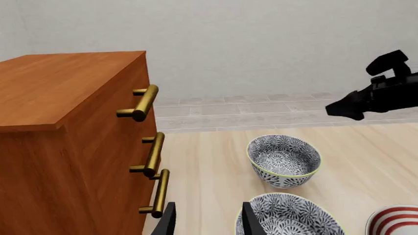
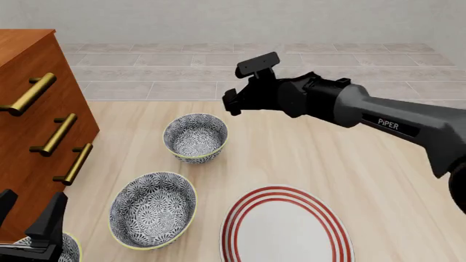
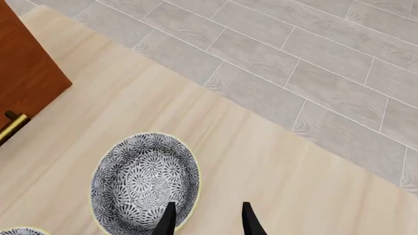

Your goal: Pick up the bowl and put it in the front on the plate.

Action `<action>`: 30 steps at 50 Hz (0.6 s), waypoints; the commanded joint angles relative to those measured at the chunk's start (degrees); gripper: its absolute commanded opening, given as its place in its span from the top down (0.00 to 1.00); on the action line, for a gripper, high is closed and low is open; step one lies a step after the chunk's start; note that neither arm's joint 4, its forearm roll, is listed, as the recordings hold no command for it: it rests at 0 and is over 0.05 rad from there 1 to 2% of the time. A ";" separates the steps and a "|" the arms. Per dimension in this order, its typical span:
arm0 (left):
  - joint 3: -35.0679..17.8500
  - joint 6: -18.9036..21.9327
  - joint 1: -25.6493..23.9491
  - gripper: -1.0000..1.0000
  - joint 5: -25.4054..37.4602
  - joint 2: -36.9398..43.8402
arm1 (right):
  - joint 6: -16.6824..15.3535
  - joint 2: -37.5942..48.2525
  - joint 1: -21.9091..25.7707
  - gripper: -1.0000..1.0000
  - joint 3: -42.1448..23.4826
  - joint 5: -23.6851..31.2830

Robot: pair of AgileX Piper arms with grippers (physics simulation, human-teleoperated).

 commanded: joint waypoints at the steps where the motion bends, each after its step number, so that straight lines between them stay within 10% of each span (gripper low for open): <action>1: 0.00 -0.02 -0.02 0.00 -0.01 -0.01 | 0.16 2.49 0.46 0.00 -0.76 -0.84; 30: 0.00 -0.18 -0.03 0.00 -0.71 0.73 | 1.16 7.24 1.92 0.00 -0.18 -4.07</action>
